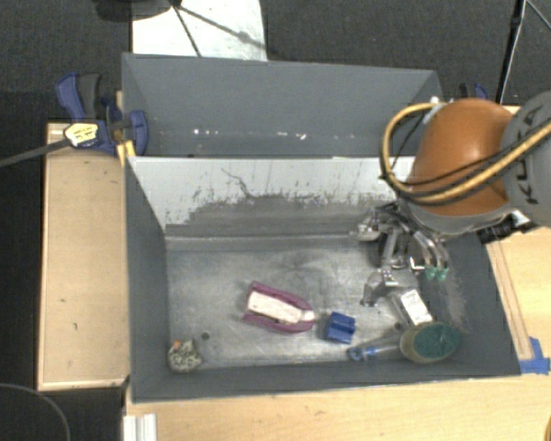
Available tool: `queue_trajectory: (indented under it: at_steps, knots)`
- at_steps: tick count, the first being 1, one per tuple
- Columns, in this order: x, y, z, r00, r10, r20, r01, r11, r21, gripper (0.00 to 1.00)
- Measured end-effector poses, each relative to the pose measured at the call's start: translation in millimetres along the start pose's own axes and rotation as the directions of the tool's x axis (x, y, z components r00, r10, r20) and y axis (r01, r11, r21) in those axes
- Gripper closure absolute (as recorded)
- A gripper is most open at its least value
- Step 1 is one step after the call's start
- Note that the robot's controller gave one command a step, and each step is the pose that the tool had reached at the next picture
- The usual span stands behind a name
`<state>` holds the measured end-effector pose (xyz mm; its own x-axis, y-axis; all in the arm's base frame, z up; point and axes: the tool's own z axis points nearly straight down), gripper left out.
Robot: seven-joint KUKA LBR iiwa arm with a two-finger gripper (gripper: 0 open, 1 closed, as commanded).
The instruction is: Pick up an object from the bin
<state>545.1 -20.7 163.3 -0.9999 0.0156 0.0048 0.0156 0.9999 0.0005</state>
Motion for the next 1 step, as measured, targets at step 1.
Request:
queue_trajectory:
  at_steps: [1]
  knots:
    - [50.3, 78.0, 92.7, 1.0, -0.001, 0.014, 0.001, 1.0, -0.002, 0.0]
